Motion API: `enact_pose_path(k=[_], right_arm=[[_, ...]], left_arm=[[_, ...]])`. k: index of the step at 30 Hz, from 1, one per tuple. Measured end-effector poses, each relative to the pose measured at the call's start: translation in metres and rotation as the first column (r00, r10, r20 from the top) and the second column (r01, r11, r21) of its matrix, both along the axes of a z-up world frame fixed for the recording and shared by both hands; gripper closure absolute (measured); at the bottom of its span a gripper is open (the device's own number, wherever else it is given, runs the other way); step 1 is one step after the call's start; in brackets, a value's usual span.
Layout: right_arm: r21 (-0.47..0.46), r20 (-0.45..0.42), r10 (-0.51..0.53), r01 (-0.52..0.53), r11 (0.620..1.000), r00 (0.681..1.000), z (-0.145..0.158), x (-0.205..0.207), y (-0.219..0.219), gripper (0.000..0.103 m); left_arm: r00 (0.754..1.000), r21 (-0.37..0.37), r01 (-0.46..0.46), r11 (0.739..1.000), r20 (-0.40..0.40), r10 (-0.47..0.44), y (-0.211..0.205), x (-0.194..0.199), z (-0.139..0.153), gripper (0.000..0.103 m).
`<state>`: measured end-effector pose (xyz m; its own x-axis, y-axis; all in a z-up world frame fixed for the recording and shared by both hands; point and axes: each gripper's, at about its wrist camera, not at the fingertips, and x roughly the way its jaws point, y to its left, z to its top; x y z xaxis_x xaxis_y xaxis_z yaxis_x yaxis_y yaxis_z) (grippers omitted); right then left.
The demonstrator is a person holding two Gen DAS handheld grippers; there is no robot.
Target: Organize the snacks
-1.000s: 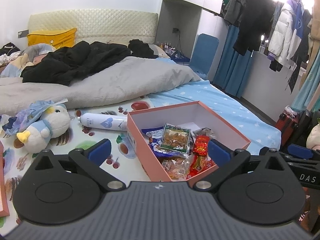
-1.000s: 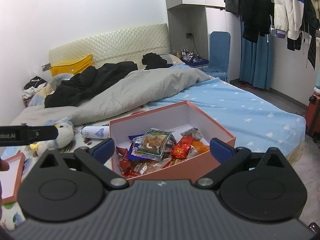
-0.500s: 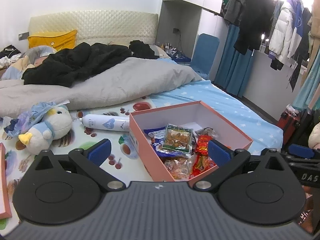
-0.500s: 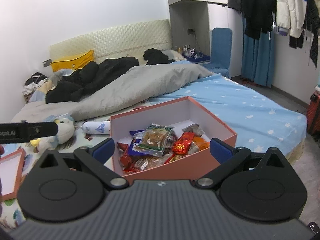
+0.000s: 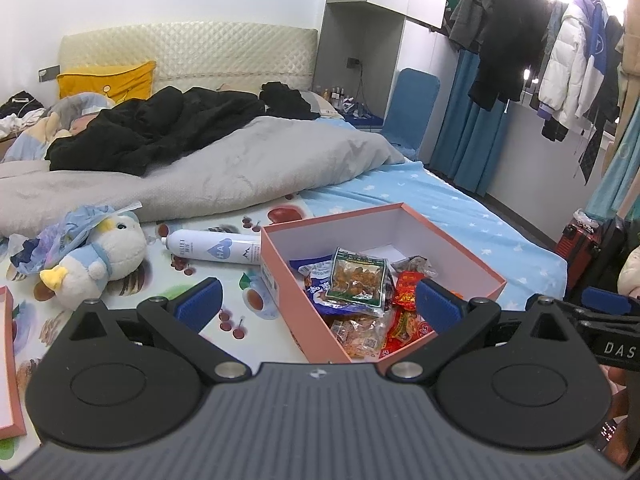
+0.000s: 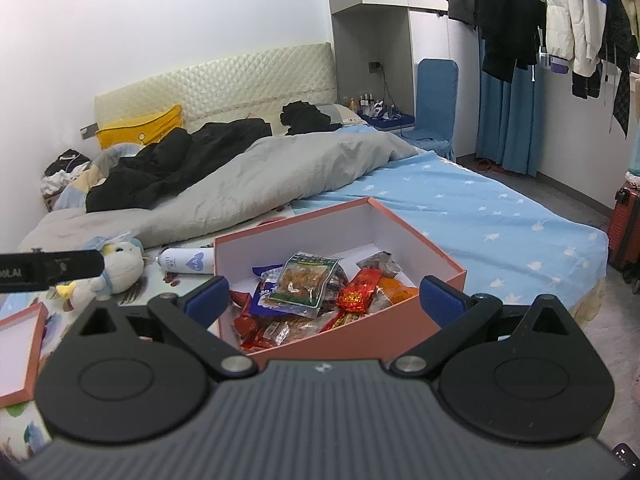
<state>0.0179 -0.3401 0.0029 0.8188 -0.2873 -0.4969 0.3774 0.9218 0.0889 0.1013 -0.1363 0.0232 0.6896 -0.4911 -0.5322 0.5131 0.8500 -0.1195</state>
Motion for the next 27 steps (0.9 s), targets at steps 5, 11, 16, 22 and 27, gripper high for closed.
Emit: enact_pose_path(k=[5,11,16,22,27], right_arm=[[0.005,-0.001,0.012,-0.012,1.0,1.0,0.0002,-0.0002,0.0006,0.0],[0.007,-0.002,0.01,-0.01,1.0,1.0,-0.0006,0.0004,-0.0002,0.0],[0.006,-0.001,0.012,-0.012,1.0,1.0,-0.0013,0.0003,0.0004,0.0],[0.01,-0.002,0.018,-0.018,1.0,1.0,-0.0016,0.0003,0.0017,0.0],[0.007,-0.01,0.014,-0.014,1.0,1.0,-0.0028,0.0003,-0.0009,0.0]], left_arm=[[1.0,0.002,0.001,1.0,-0.003,-0.001,0.0011,-0.0001,0.001,0.0],[1.0,0.001,-0.004,1.0,-0.004,0.004,0.0015,0.0001,0.0011,0.0],[1.0,0.003,-0.008,1.0,-0.003,0.008,0.0022,0.0005,0.0013,0.0],[1.0,-0.002,-0.002,1.0,0.001,0.002,0.0031,-0.0013,0.0012,0.0],[1.0,0.003,-0.003,1.0,-0.004,0.003,0.0017,-0.0025,0.0002,0.0]])
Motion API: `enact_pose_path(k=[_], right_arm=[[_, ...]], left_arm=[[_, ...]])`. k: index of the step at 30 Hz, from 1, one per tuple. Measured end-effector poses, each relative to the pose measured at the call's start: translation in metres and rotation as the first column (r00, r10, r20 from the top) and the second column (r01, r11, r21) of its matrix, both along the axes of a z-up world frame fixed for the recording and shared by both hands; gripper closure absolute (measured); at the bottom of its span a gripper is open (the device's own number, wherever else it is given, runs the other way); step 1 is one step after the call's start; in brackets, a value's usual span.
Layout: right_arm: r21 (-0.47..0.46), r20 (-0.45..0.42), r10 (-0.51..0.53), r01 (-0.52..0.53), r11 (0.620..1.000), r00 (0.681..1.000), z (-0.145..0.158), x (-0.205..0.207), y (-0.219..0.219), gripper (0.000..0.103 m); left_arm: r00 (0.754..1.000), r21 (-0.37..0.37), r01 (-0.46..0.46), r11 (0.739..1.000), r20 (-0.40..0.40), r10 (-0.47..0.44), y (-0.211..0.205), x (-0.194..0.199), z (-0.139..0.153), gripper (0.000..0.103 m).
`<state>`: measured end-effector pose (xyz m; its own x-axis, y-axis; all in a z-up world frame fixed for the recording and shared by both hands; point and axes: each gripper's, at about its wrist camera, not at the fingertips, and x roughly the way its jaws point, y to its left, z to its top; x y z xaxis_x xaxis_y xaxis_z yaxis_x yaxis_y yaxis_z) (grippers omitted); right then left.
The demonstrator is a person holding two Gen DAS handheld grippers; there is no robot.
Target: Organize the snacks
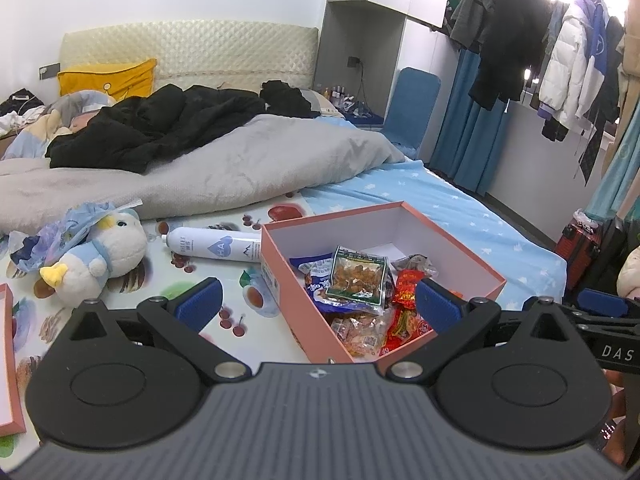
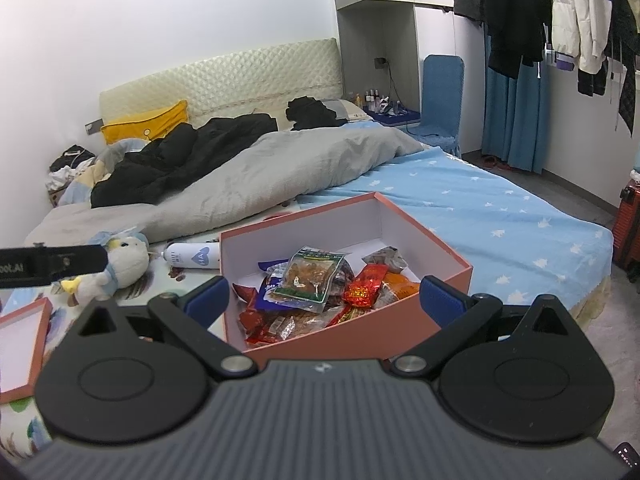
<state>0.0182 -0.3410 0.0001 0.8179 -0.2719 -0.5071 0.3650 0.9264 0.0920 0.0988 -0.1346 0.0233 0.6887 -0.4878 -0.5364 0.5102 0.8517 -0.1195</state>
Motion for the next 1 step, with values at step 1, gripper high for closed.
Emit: enact_pose_path(k=[1], right_arm=[[0.0,0.0,0.0,0.0,1.0,1.0,0.0001,0.0001,-0.0002,0.0]], left_arm=[[1.0,0.0,0.0,1.0,-0.002,0.0,-0.0001,0.0002,-0.0005,0.0]])
